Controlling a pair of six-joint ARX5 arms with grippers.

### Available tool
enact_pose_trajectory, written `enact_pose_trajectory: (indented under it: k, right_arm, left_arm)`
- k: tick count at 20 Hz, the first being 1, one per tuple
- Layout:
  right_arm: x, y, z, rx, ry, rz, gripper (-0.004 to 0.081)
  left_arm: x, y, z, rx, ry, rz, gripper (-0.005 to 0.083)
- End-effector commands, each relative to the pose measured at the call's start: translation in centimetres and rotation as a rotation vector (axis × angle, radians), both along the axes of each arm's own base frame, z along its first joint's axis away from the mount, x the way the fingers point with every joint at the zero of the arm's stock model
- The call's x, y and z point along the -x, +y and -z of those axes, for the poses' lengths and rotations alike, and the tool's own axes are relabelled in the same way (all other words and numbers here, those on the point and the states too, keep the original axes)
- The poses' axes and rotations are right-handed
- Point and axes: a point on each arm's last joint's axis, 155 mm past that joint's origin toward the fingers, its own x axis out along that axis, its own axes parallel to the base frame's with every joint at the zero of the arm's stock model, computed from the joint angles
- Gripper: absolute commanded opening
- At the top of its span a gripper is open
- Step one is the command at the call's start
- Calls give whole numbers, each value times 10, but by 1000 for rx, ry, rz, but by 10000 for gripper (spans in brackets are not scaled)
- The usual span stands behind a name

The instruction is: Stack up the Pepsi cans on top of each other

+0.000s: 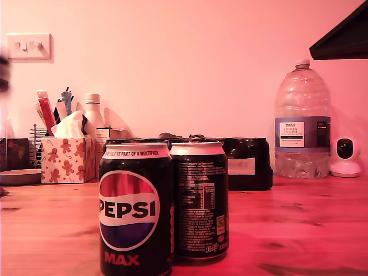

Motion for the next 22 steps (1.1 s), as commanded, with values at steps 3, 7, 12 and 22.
enact_pose_trajectory:
  k: [3, 7, 12, 22]
  right_arm:
    - [-2, 2, 9, 12, 21, -7, -13]
    - [-4, 3, 12, 16, 32, -7, -13]
    - [-4, 3, 12, 16, 32, -6, -13]
    - [-8, 0, 13, 24, 29, 18, -13]
  left_arm:
    - [-4, -5, 1, 26, -43, 3, 705]
    - [-9, -4, -1, 17, -69, -25, 704]
    - [-14, -1, -8, 43, -79, -60, 705]
    - [-16, -21, 4, -9, -60, -22, 705]
